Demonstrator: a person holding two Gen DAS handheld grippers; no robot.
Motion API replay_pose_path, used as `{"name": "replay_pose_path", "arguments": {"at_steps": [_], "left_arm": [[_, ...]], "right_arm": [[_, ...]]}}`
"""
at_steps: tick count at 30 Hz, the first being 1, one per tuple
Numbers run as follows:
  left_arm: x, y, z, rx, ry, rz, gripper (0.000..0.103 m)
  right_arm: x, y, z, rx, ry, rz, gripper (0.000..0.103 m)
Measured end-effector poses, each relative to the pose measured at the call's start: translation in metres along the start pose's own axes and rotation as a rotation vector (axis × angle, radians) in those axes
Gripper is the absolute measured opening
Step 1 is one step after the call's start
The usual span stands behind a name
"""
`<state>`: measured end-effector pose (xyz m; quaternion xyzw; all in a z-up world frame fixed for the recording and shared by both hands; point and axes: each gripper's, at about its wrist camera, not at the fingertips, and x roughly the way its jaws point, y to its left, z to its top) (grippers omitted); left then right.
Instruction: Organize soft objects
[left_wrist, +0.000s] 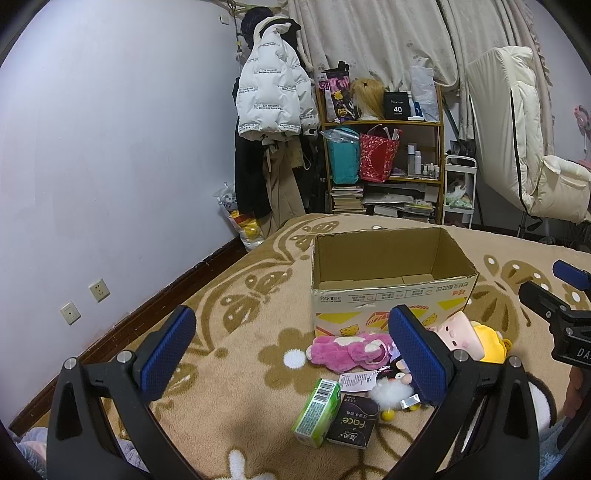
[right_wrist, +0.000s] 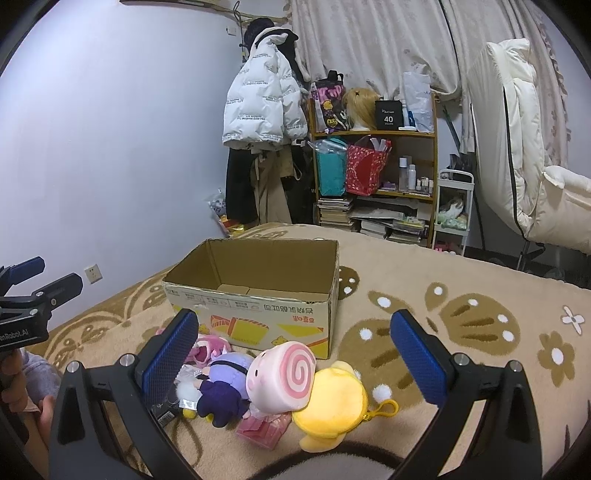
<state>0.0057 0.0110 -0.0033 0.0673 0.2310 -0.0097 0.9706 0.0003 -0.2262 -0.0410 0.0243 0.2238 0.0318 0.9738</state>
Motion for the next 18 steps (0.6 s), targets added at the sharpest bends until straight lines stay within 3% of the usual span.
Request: {"name": "replay_pose_path", "arguments": {"at_steps": [18], "left_arm": [[0.0014, 0.0, -0.0033, 0.002, -0.002, -0.005, 0.103]], "right_arm": [[0.0054, -0.0007, -0.0036, 0.001, 0.009, -0.001, 0.103]]}}
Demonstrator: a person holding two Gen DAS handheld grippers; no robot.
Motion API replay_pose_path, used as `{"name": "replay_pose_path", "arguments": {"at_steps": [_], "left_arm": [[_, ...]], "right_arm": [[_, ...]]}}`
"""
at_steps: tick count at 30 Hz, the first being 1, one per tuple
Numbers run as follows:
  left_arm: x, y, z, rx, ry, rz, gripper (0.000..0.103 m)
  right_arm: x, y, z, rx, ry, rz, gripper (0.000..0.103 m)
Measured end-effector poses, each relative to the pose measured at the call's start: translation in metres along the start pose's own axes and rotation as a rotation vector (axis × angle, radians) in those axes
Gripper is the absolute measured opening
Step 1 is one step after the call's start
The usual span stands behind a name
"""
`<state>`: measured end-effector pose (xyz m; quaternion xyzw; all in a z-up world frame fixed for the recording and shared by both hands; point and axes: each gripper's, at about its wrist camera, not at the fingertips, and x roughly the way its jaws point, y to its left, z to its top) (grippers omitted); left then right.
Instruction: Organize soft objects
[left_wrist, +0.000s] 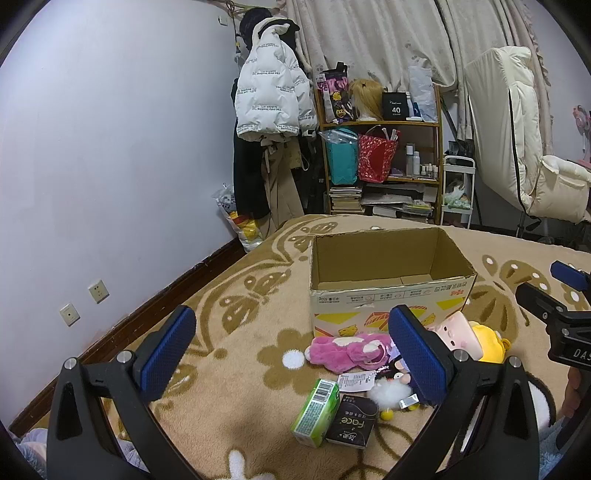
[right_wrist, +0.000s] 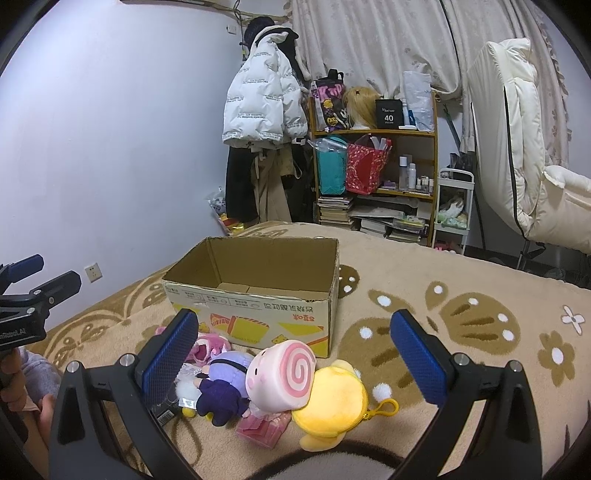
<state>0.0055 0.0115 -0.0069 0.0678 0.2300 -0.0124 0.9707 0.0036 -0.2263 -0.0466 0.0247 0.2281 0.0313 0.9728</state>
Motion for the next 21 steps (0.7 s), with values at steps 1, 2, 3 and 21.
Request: {"name": "replay_pose_path", "arguments": {"at_steps": [1, 2, 3, 21], "left_arm": [[0.0001, 0.0, -0.0003, 0.0, 0.0, 0.001, 0.103], [-0.0003, -0.0008, -0.0026, 0.001, 0.001, 0.001, 0.103], [-0.0003, -0.0008, -0.0026, 0.001, 0.001, 0.0, 0.103], [-0.003, -0.0045, -0.0068, 0.019, 0.018, -0.01, 0.103]], "right_arm": [[0.0006, 0.0, -0.0009, 0.0, 0.003, -0.002, 0.103], [0.0016, 0.0003, -0.0017, 0.0, 0.005, -0.002, 0.103], [0.0025, 0.0014, -0.0032, 0.0, 0.007, -0.002, 0.103], [0.0087, -0.0018, -0.0054, 0.011, 0.026, -0.002, 0.103]]}}
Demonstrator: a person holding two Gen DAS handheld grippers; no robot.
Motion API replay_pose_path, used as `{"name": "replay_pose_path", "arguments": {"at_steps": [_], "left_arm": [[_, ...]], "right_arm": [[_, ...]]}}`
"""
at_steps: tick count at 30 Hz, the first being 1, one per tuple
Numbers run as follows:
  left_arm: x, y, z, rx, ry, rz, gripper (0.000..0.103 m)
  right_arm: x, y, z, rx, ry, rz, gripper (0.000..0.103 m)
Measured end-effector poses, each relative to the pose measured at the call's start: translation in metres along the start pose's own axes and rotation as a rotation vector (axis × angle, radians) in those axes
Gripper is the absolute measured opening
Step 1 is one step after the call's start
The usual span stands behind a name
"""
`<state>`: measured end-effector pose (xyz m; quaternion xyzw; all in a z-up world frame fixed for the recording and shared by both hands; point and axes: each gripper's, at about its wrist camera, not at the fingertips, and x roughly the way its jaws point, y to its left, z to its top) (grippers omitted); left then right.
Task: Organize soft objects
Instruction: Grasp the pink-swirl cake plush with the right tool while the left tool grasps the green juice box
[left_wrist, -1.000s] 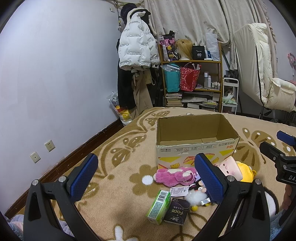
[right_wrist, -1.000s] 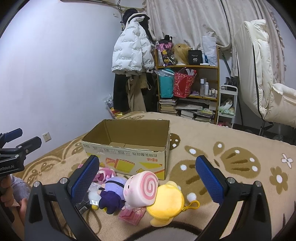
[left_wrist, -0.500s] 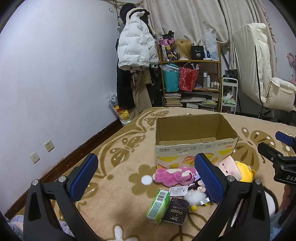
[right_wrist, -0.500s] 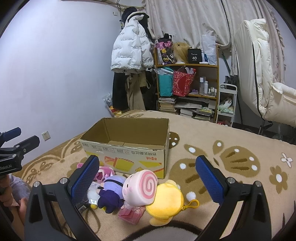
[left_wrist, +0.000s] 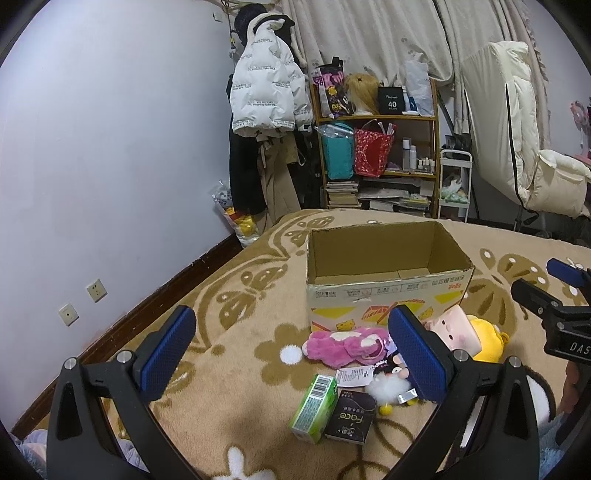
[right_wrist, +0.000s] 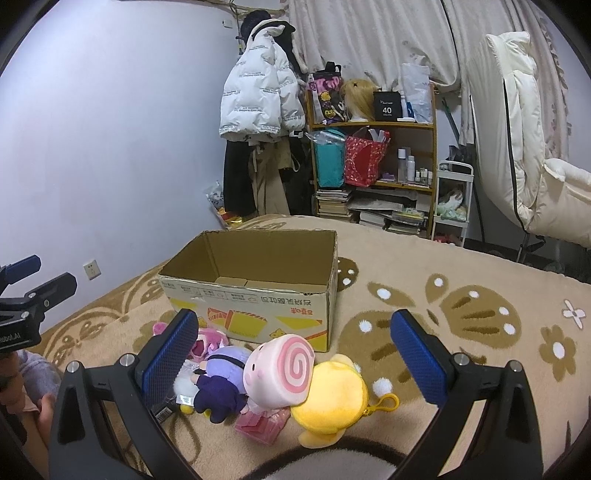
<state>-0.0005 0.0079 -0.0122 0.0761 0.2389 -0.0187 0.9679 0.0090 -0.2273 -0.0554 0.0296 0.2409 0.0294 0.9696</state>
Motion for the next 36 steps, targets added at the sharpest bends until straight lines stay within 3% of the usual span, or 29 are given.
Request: {"name": "replay_pose_path", "arguments": {"at_steps": [14, 29, 36], "left_arm": [[0.048, 0.005, 0.003, -0.022, 0.209, -0.021, 0.103], [0.101, 0.003, -0.014, -0.043, 0.413, -0.044, 0.103], [0.12, 0.006, -0.024, -0.071, 0.494, -0.046, 0.103]], "right_arm": [[0.02, -0.002, 0.005, 0.026, 0.068, -0.004, 0.103], [0.064, 0.003, 0.006, 0.066, 0.107, 0.077, 0.103], [0.088, 0.006, -0.001, 0.076, 0.167, 0.099, 0.103]]}}
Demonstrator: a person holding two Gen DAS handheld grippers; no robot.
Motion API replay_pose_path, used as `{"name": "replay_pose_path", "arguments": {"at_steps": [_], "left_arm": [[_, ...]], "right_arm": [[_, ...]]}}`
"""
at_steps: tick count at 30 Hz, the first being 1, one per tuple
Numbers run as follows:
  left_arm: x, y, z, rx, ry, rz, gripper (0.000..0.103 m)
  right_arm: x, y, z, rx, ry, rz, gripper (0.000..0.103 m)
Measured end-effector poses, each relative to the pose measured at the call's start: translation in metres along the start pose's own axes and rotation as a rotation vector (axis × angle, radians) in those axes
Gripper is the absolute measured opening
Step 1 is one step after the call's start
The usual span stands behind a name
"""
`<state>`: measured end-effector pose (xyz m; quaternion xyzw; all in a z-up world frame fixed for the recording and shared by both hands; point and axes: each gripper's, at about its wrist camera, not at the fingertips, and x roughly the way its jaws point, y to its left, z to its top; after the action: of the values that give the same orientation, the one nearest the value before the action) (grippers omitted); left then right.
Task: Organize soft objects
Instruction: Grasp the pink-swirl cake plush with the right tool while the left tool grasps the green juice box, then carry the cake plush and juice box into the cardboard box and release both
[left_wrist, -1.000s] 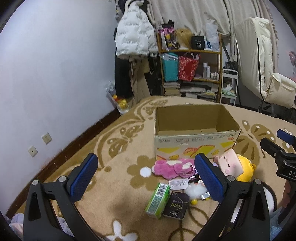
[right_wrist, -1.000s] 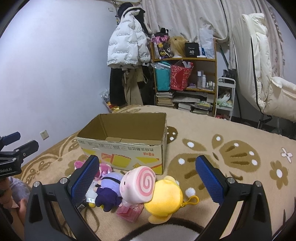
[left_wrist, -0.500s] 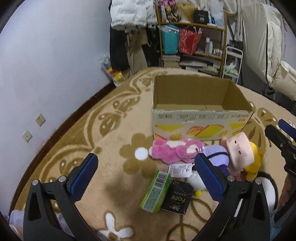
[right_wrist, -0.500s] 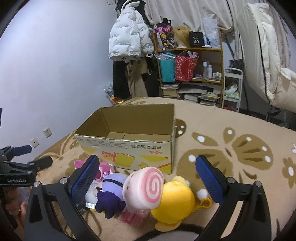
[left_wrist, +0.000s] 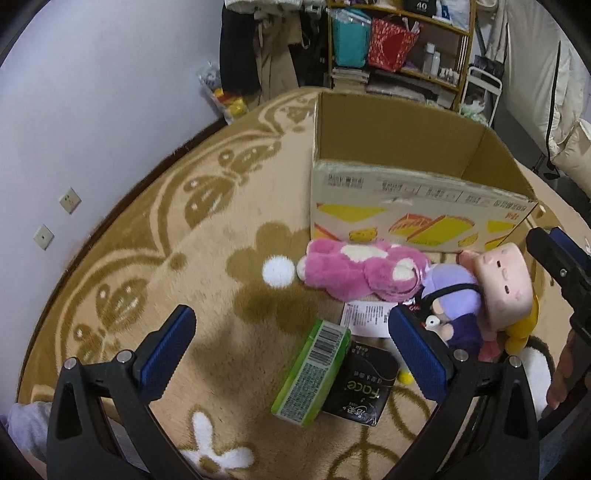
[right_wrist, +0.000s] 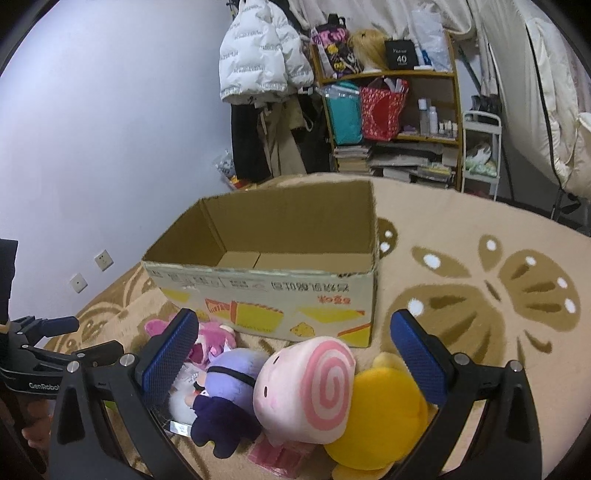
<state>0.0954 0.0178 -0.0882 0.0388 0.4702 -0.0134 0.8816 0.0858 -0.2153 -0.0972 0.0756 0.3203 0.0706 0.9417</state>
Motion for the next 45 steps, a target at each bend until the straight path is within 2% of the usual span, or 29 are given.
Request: {"name": "replay_pose_path", "arguments": {"at_steps": [3, 7, 12, 14, 16, 19, 23, 25, 28, 33, 38, 41, 45], "left_arm": [[0.009, 0.001, 0.0, -0.009, 0.035, -0.013, 0.103], [0.019, 0.002, -0.003, -0.017, 0.066, -0.023, 0.095], [0.028, 0.002, -0.007, -0.019, 0.098, -0.015, 0.093], [0.031, 0.001, -0.008, -0.016, 0.111, -0.018, 0.086], [0.033, 0.001, -0.01, -0.013, 0.122, -0.022, 0.081], [0.037, 0.001, -0.013, -0.01, 0.147, -0.022, 0.067], [0.04, 0.006, -0.016, -0.037, 0.167, -0.058, 0.052], [0.041, 0.008, -0.017, -0.055, 0.176, -0.081, 0.048], [0.043, 0.009, -0.018, -0.069, 0.191, -0.106, 0.036], [0.038, 0.003, -0.019, -0.034, 0.17, -0.113, 0.03], [0.024, -0.001, -0.014, 0.005, 0.093, -0.081, 0.028], [0.018, -0.001, -0.011, -0.001, 0.066, -0.087, 0.028], [0.009, -0.002, -0.007, 0.025, 0.013, -0.058, 0.028]], "right_arm": [[0.011, -0.002, -0.004, -0.002, 0.028, 0.002, 0.103], [0.023, -0.003, -0.011, -0.004, 0.076, -0.009, 0.095], [0.032, -0.003, -0.017, -0.021, 0.118, -0.012, 0.089], [0.035, -0.002, -0.02, -0.034, 0.135, -0.013, 0.083], [0.037, -0.001, -0.022, -0.047, 0.151, -0.012, 0.08], [0.037, 0.003, -0.024, -0.068, 0.152, -0.02, 0.076], [0.036, 0.003, -0.024, -0.064, 0.166, -0.033, 0.062], [0.035, 0.0, -0.025, -0.053, 0.17, -0.035, 0.061], [0.034, -0.002, -0.025, -0.042, 0.17, -0.041, 0.061], [0.033, 0.0, -0.025, -0.071, 0.171, -0.052, 0.051], [0.03, 0.001, -0.024, -0.059, 0.166, -0.04, 0.045], [0.027, 0.001, -0.022, -0.056, 0.155, -0.038, 0.043], [0.022, 0.004, -0.02, -0.063, 0.132, -0.029, 0.041]]}}
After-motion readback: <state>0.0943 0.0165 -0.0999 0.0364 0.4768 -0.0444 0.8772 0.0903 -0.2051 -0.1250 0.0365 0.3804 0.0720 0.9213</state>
